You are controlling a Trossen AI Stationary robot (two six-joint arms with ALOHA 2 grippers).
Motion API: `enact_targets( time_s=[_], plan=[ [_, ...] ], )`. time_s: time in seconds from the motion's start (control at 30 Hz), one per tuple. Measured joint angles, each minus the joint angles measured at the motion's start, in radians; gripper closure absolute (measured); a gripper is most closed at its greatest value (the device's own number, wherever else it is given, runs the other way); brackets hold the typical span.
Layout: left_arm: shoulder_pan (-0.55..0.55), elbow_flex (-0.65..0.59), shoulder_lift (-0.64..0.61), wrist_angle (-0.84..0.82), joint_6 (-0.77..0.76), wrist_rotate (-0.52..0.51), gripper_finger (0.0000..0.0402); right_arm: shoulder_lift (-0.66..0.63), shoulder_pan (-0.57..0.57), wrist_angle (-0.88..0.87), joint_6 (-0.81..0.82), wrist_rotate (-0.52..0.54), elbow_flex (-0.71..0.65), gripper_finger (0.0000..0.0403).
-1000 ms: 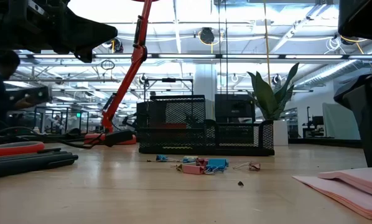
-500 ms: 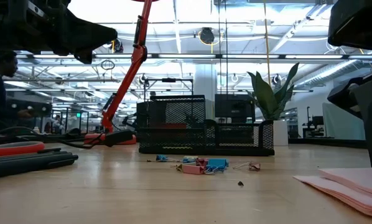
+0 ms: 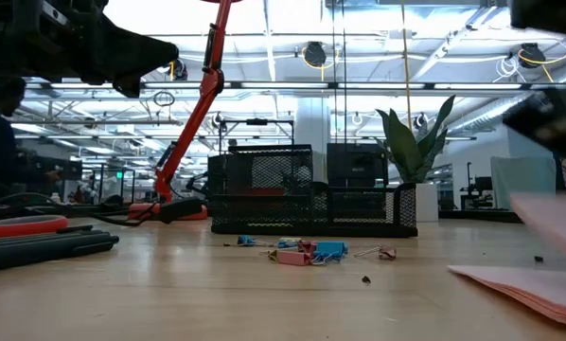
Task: Pick and place office supplies into organizer
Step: Put the pink sticky notes into the black desk organizer
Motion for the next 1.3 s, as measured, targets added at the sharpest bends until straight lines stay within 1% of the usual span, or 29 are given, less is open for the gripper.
enact_targets(
  time_s=[0.17, 0.7, 1.07, 1.3],
  plan=[
    [0.0, 0.0, 0.0, 0.0, 0.0, 0.0, 0.0371, -0.059, -0.01, 0.001, -0.05, 0.042, 0.0, 0.0401],
    [-0.001, 0.0, 0.0, 0.0, -0.007, 0.0, 0.0371, -0.203, -0.094, -0.003, -0.232, 0.045, 0.002, 0.0402],
    [0.0, 0.0, 0.0, -0.001, -0.007, 0.0, 0.0371, -0.28, -0.243, -0.122, -0.348, 0.045, 0.003, 0.0403],
    [0.0, 0.0, 0.0, -0.005, -0.007, 0.0, 0.0371, -0.345, -0.351, -0.15, -0.439, 0.043, 0.003, 0.0403]
  ],
)
